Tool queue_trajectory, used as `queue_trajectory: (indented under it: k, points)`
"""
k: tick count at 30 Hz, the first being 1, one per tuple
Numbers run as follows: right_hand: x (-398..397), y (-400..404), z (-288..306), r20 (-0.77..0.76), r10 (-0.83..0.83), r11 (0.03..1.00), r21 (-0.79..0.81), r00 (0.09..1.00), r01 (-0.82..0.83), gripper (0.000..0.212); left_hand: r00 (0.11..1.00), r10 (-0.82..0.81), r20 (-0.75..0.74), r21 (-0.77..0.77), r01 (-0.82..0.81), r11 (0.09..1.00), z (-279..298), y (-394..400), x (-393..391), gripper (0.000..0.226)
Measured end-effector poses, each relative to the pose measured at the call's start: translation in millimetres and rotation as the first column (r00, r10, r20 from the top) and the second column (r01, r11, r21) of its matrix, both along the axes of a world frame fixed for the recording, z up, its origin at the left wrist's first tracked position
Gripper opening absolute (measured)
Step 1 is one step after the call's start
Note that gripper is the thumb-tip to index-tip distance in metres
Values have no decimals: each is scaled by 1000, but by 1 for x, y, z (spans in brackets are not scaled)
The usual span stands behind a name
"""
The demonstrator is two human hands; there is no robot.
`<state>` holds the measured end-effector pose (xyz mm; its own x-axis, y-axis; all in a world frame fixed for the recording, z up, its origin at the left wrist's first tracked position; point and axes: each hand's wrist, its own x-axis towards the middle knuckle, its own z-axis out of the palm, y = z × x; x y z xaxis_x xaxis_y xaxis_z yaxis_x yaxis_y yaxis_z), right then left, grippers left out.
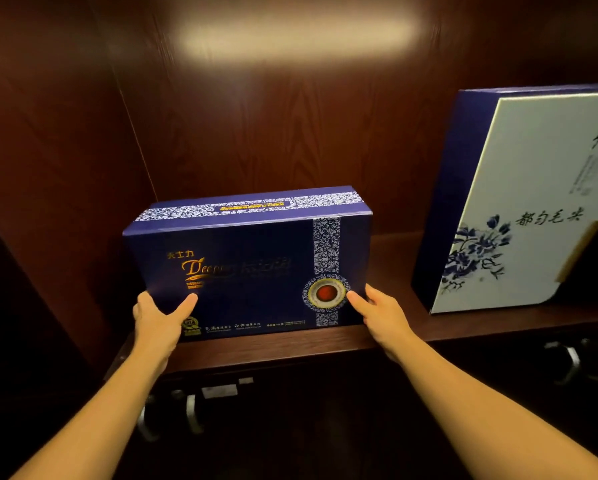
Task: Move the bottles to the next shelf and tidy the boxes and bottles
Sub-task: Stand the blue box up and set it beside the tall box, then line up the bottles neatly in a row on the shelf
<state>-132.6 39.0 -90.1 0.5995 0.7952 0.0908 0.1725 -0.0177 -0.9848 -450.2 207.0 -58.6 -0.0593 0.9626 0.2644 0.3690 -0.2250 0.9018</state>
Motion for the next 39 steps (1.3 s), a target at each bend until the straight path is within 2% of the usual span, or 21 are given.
queue_trajectory:
  k: [9,15,17,19,20,22,25,29,35,39]
  points:
    - [2,-9,2,113,-12,999,-34,994,16,45,998,22,-64,7,-22,1000,4,-7,6,54]
    - [2,-16,9,155,5,998,-66,988,6,46,998,8,-66,24,-6,1000,5,-10,3,50]
    - [2,-20,14,155,-23,997,-75,988,35,51,997,24,-71,-37,-26,999,6,-17,6,64]
    - [1,-30,22,123,-119,988,-79,985,129,62,985,119,-126,-109,-133,985,6,-37,21,87]
    - [2,-36,28,110,-158,983,-71,981,167,64,981,151,-123,-121,-166,979,7,-51,34,91]
    - [5,-49,39,103,-204,977,-44,974,209,60,994,91,-58,-108,-97,989,11,-83,66,82]
    - [19,-75,59,108,-236,971,-6,966,238,54,989,-145,3,-66,145,987,19,-128,114,56]
    - [54,-116,85,116,-242,970,11,963,242,51,941,-339,-4,-65,338,939,44,-171,170,50]
    - [152,-198,102,100,-290,956,-5,952,292,51,883,-464,-71,-25,463,886,65,-238,278,47]
    - [240,-264,100,120,-350,936,8,929,352,45,854,-519,-27,-51,517,854,60,-297,377,46]
